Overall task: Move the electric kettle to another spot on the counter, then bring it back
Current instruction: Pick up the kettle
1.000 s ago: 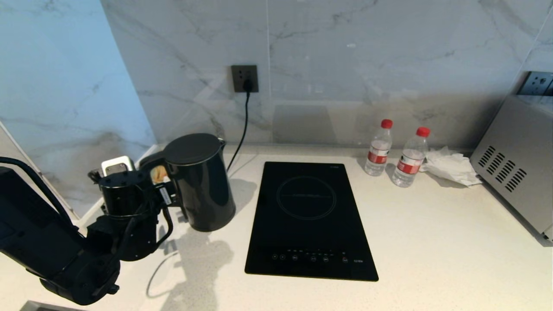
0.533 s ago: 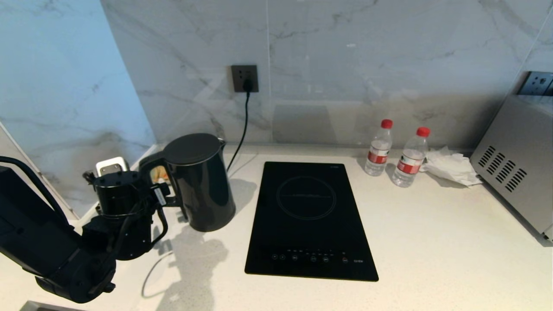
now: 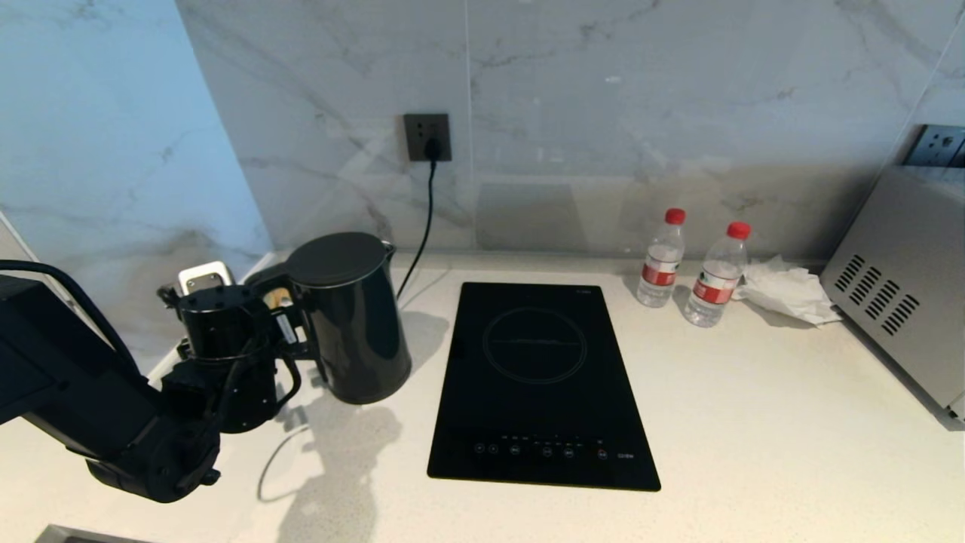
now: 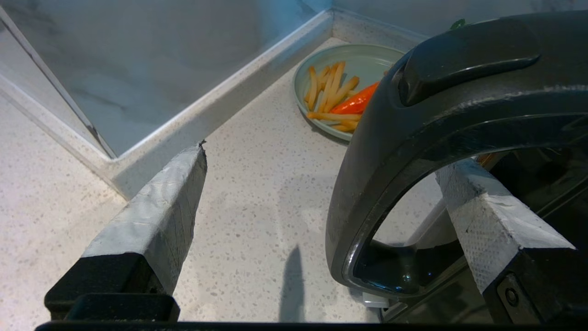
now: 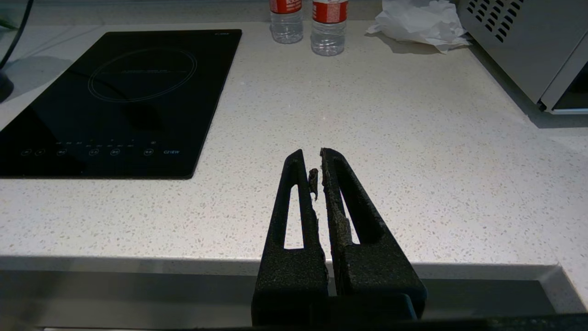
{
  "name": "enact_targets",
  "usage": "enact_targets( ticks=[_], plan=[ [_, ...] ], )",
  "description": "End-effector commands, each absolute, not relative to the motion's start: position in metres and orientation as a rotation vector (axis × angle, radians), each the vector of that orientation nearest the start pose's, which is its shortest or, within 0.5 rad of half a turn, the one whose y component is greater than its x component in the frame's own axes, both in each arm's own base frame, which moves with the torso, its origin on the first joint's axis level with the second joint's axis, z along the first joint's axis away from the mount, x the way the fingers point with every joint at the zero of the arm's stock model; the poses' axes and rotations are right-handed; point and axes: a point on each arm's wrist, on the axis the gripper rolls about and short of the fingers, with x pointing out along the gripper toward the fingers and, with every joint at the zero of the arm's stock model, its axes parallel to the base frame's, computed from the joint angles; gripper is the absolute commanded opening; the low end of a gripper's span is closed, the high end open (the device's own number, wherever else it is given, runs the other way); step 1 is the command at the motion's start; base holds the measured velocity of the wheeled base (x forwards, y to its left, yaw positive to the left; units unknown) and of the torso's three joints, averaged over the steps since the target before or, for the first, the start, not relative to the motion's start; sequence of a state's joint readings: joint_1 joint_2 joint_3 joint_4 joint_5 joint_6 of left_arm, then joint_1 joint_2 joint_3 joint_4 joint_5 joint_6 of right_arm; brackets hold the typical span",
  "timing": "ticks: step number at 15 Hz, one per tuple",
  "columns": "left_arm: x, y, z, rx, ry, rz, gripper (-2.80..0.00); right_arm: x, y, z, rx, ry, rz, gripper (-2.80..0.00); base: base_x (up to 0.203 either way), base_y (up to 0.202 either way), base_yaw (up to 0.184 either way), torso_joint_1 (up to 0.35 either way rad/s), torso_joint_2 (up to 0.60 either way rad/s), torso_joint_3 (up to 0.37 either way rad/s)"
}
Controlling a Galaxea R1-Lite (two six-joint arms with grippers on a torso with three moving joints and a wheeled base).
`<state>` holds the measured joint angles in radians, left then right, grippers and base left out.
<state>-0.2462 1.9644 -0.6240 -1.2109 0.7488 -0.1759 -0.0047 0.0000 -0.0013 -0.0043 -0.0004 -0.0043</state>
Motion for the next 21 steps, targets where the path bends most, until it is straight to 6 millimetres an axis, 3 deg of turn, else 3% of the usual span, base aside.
enact_targets(
  ticks=[1, 21],
  plan=[
    [0.324, -0.064, 0.112, -0.106, 0.059, 0.518, 0.00, -0.023, 0.000, 0.076, -0.005, -0.006, -0.005, -2.80, 0.000, 0.000, 0.000, 0.000, 0.00, 0.000],
    [0.333, -0.044, 0.119, -0.085, 0.037, 0.564, 0.00, -0.023, 0.000, 0.076, -0.005, -0.006, -0.005, -2.80, 0.000, 0.000, 0.000, 0.000, 0.00, 0.000]
  ],
)
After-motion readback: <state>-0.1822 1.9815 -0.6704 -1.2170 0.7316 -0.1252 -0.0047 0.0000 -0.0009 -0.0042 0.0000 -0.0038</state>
